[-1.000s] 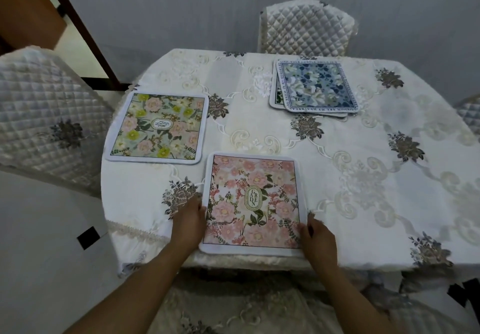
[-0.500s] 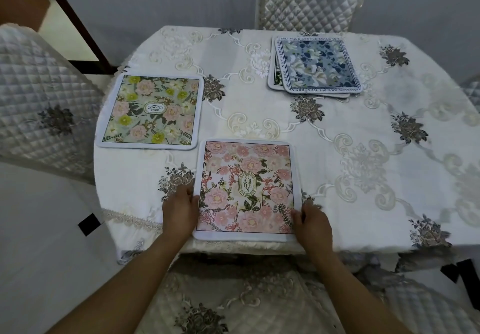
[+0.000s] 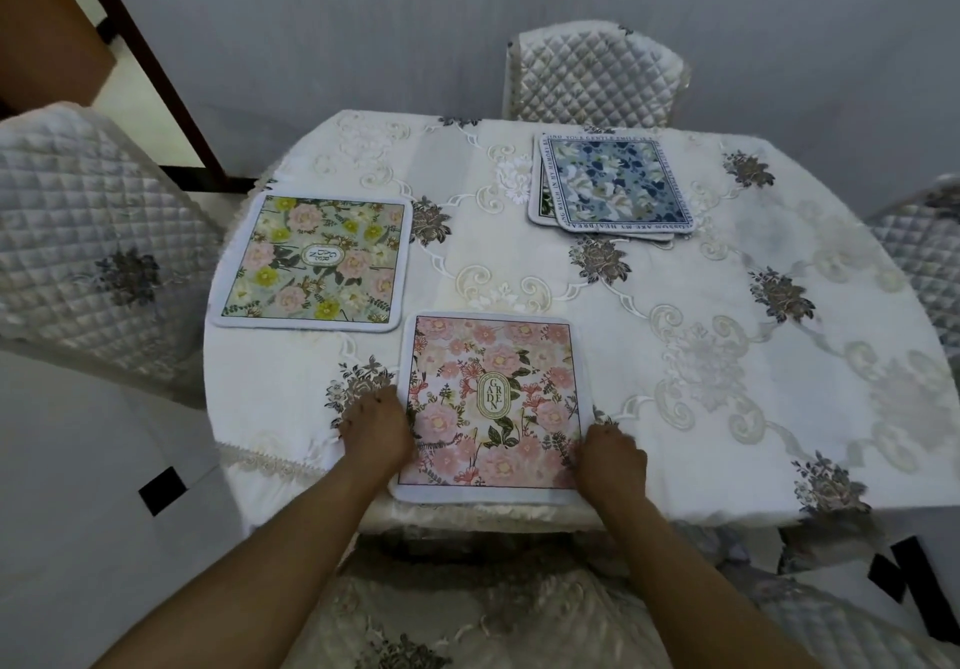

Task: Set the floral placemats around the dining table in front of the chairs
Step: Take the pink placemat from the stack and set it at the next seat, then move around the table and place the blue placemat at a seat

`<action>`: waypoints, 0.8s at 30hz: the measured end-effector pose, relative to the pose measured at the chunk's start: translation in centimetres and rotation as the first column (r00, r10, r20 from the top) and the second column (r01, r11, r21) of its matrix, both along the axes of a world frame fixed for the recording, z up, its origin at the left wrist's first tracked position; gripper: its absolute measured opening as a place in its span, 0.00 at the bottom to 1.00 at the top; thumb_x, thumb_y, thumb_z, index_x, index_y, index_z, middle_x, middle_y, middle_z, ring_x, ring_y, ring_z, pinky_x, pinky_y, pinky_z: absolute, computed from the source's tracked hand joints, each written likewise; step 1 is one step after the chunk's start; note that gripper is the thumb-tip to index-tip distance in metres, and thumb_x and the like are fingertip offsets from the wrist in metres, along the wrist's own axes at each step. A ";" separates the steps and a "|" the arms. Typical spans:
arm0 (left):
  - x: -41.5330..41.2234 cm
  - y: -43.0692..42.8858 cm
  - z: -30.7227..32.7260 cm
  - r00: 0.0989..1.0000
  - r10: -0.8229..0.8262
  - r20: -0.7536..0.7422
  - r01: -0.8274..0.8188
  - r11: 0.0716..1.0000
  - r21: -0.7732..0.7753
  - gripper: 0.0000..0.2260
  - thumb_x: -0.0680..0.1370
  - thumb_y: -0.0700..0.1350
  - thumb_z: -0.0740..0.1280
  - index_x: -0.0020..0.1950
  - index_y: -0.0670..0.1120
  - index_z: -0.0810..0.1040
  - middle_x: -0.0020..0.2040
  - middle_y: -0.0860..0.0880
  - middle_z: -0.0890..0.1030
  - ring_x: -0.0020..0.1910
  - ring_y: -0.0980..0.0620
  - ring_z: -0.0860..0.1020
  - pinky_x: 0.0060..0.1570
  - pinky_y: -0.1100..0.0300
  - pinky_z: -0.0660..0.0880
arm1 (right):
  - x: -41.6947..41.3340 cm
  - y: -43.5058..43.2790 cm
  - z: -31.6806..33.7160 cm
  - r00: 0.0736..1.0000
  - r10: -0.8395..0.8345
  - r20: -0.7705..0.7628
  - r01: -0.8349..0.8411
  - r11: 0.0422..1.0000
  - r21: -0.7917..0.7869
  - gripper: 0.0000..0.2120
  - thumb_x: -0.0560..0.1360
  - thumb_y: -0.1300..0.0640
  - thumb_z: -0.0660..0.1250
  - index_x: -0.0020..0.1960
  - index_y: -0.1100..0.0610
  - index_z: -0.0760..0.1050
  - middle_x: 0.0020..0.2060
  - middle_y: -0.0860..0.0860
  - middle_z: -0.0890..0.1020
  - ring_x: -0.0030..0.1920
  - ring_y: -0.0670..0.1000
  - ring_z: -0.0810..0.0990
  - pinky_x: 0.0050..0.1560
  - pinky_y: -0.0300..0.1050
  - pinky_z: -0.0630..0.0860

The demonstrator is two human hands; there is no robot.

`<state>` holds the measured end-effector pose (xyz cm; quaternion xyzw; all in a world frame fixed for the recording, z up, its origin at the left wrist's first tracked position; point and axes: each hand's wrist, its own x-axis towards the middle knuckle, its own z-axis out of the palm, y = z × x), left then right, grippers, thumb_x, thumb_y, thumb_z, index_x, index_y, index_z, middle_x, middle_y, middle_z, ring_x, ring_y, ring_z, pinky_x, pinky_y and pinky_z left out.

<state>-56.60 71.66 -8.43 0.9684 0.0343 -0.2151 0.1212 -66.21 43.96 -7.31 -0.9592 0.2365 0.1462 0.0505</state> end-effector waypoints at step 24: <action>-11.0 -12.2 18.7 0.872 -0.290 0.396 0.367 0.920 -0.136 0.15 0.77 0.55 0.64 0.58 0.47 0.77 0.54 0.46 0.81 0.50 0.46 0.79 0.49 0.53 0.77 | -18.9 -15.4 17.4 0.960 -0.067 0.272 0.062 0.998 0.028 0.08 0.78 0.50 0.60 0.44 0.55 0.69 0.43 0.54 0.76 0.48 0.58 0.78 0.42 0.47 0.70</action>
